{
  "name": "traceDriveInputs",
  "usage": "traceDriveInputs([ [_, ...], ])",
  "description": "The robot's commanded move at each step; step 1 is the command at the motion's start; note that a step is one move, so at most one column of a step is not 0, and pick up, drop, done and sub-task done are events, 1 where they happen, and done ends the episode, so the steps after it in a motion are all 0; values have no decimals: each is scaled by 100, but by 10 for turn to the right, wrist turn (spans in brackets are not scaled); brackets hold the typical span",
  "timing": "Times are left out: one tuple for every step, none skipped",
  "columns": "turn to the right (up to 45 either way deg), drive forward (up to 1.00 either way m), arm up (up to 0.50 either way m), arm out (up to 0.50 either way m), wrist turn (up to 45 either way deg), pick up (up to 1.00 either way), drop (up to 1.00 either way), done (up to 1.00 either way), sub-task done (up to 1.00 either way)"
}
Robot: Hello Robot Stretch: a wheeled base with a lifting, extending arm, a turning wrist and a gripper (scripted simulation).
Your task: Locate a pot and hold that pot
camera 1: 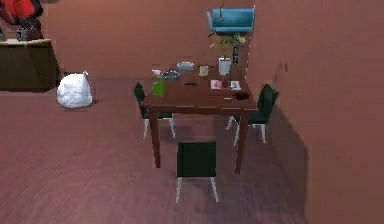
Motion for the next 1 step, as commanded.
traceDriveInputs([
  [60,0,0,0,0,0,0,0,0],
])
